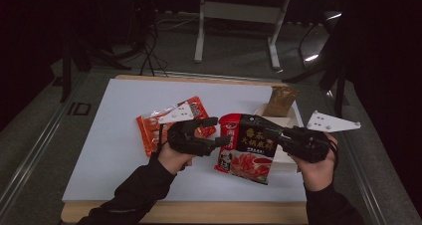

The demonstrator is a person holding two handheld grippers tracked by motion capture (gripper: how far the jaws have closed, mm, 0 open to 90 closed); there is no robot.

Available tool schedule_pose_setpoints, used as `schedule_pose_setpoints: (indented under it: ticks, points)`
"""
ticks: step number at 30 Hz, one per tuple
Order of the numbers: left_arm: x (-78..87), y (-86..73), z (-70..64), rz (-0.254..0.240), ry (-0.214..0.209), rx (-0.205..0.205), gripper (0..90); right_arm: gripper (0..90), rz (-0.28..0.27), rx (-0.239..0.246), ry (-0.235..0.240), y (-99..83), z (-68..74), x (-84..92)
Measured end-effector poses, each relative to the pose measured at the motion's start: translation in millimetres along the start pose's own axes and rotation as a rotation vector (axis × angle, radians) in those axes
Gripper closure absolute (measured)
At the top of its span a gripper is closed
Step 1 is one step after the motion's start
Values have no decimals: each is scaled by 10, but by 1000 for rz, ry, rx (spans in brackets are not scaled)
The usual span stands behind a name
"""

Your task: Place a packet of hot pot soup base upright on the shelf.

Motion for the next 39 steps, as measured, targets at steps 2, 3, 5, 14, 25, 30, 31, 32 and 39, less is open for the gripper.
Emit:
schedule_pose_setpoints:
  ticks: [2, 3, 5, 14, 25, 30, 31, 32, 39]
  points:
    - [34, -13, 12, -4, 30, -25, 143, 779, 1, 6, -2, 21, -1, 15]
    - [34, -13, 12, -4, 30, -25, 123, 779, 1, 9, -4, 32, -4, 22]
    - [50, -23, 18, -5, 23, -18, 88, 779, -2, 15, -2, 48, -7, 32]
    - [171, -187, 34, 30, 65, -59, 25, 778, -33, 31, -12, 214, -74, 108]
    - [550, -456, 127, 32, 127, -60, 26, 778, -63, 49, -45, 403, -258, 207]
    - [776, -644, 203, 32, 169, -23, 26, 777, -71, 52, -55, 469, -440, 242]
    - [800, -685, 209, 40, 175, -19, 27, 777, -72, 53, -63, 478, -476, 246]
    - [817, -727, 208, 43, 183, -16, 27, 776, -75, 48, -64, 487, -515, 249]
    - [887, -989, 197, 62, 195, -5, 27, 776, -79, 65, -85, 519, -758, 252]
Point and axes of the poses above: each handheld gripper's, and its own axes: x roughly backward along the jaws, y roughly out of its top, z roughly to its left, the point moved 7 cm from there along -x, roughly forward along the jaws, and after that the axes turned 8 degrees about -x, right-handed, at the moved point
